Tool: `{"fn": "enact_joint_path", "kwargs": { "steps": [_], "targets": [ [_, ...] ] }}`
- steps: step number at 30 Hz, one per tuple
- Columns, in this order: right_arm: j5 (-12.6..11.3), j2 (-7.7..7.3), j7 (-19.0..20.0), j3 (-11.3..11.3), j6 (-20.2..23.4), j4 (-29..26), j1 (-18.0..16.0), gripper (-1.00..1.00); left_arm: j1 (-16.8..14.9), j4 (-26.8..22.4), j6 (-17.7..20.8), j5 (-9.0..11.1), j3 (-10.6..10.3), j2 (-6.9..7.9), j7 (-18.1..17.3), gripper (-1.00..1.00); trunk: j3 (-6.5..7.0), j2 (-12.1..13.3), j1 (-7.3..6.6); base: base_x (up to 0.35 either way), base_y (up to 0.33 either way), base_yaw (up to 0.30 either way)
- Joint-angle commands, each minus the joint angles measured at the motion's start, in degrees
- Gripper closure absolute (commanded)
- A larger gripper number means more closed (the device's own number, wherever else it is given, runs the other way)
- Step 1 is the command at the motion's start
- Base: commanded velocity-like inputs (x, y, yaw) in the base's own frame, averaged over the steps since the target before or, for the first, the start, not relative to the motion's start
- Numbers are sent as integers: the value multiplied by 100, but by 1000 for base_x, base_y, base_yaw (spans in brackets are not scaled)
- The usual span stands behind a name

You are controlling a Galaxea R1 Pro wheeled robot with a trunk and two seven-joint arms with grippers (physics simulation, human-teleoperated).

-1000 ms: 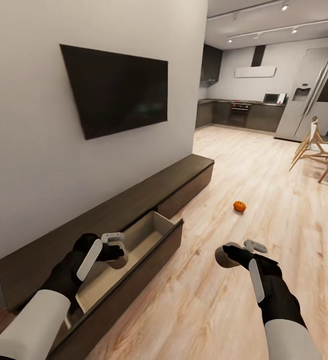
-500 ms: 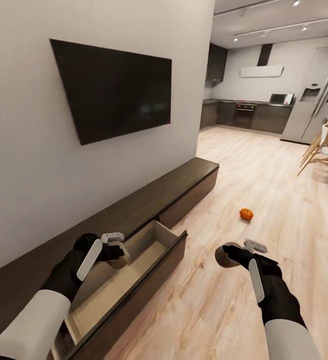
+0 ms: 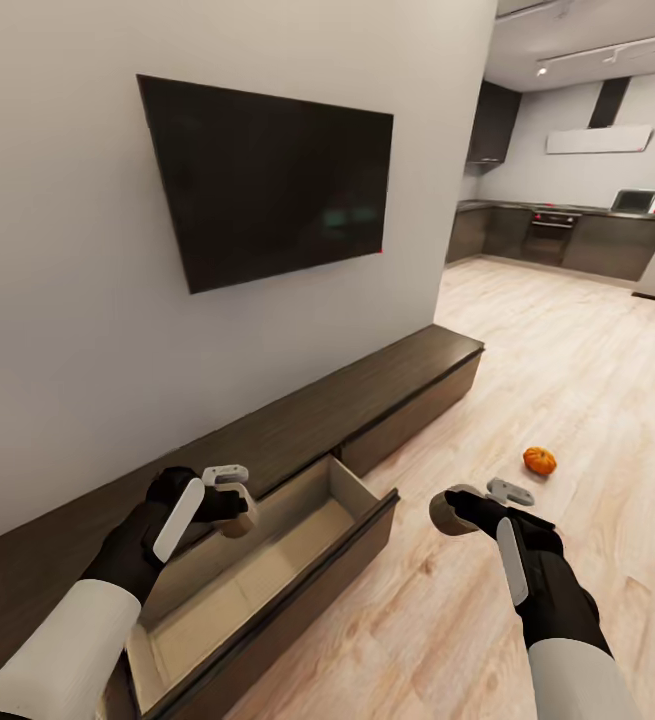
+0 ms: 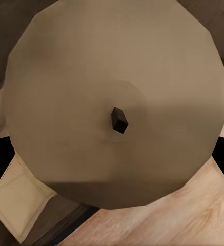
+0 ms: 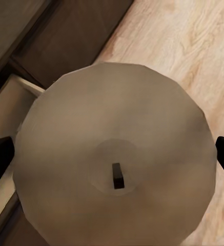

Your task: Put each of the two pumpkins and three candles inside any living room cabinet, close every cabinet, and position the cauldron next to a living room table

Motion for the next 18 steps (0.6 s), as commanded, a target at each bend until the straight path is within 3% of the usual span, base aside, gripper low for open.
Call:
{"fn": "enact_joint_path", "kwargs": {
  "steps": [1, 9, 18],
  "targets": [
    [-16, 0, 2, 1, 0, -2, -1, 100, -1, -2, 2, -16, 1, 0, 0, 100, 0, 0, 0, 64, -59, 286],
    [-16, -4, 2, 1, 0, -4, -1, 100, -1, -5, 2, -16, 1, 0, 0, 100, 0, 0, 0, 100, -83, 270],
    [-17, -8, 2, 1, 0, 1, -1, 100, 0, -9, 2, -16, 1, 0, 0, 100, 0, 0, 0, 56, -25, 30]
  ]
}}
